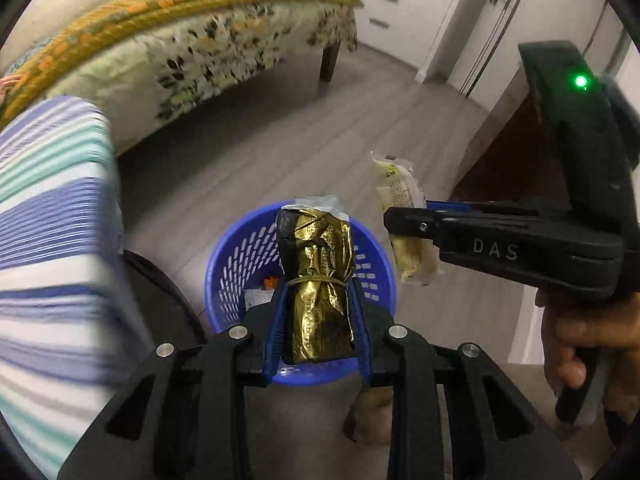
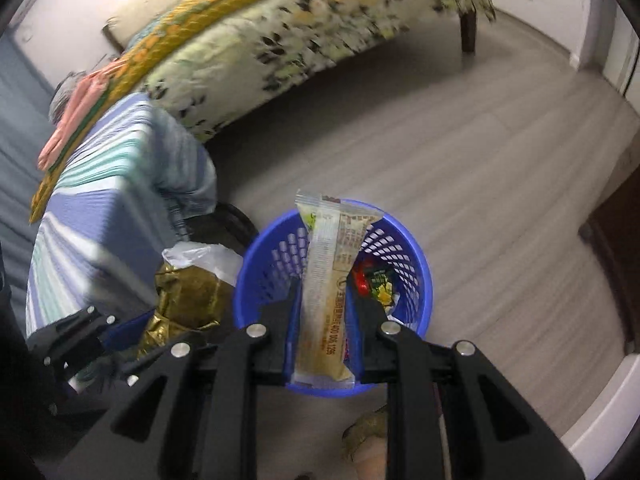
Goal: Collect trash
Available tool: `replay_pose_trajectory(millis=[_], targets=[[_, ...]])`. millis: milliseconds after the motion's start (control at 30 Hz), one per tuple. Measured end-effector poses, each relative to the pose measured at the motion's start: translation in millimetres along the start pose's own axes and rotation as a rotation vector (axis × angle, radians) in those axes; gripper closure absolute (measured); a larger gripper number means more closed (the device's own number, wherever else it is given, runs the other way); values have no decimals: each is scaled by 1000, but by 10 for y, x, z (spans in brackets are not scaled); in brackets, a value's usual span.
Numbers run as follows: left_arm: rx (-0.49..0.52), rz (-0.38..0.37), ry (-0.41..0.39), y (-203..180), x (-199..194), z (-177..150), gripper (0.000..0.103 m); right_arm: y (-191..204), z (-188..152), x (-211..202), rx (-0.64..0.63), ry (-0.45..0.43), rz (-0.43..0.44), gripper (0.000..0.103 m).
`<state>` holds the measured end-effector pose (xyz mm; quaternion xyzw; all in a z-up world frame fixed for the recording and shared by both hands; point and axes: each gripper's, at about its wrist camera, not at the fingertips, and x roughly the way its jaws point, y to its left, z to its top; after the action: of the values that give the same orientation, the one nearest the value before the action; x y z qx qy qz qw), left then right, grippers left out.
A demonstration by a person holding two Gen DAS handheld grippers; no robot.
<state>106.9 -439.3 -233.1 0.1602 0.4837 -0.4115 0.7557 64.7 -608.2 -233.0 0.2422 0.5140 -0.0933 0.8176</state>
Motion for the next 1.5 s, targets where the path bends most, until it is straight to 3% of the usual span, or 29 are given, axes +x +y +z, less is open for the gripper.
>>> replay_pose_trajectory(millis=[167, 233, 267, 300, 333, 433, 533, 667, 800, 867, 1000, 1100, 1200, 1300, 1433, 1500], targets=[[14, 29, 45, 28, 391, 7, 70, -309, 68, 427, 71, 39, 25, 83], [16, 42, 62, 56, 568, 16, 64, -365, 72, 586, 88, 58, 39, 82], [12, 47, 73, 77, 648, 17, 58, -399, 77, 671, 100, 66, 53, 75], [9, 53, 80, 89, 691, 20, 44, -439, 77, 738, 115, 64, 61, 52], [7, 68, 85, 96, 721, -9, 31, -481, 53, 760, 125, 58, 53, 41], [25, 108, 62, 83, 711, -15, 21, -585, 32, 751, 162, 42, 48, 36], [43, 123, 11, 49, 544, -16, 17, -679, 40, 604, 193, 0, 30, 26], [23, 127, -83, -67, 107, -38, 8, -771, 20, 206, 237, -78, -25, 4], [11, 109, -167, -198, -391, -98, 5, -653, -99, -284, 170, -105, -154, 5], [14, 95, -155, -250, -543, -131, 5, -545, -217, -534, 124, -145, -208, 5], [30, 123, -201, -333, -877, -267, 5, -307, -593, -1143, 62, -315, -258, 5], [59, 152, -263, -401, -1161, -385, 5, -234, -784, -1515, 68, -439, -234, 5], [70, 208, -311, -459, -1342, -437, 5, -185, -776, -1604, 18, -353, -201, 5], [64, 258, -343, -496, -1490, -441, 5, -84, -843, -1767, -32, -398, -167, 5], [20, 182, -312, -448, -1593, -439, 5, 74, -993, -1775, -51, -337, -244, 5], [8, 157, -275, -431, -1590, -445, 5, 116, -1123, -1740, -33, -333, -226, 5]])
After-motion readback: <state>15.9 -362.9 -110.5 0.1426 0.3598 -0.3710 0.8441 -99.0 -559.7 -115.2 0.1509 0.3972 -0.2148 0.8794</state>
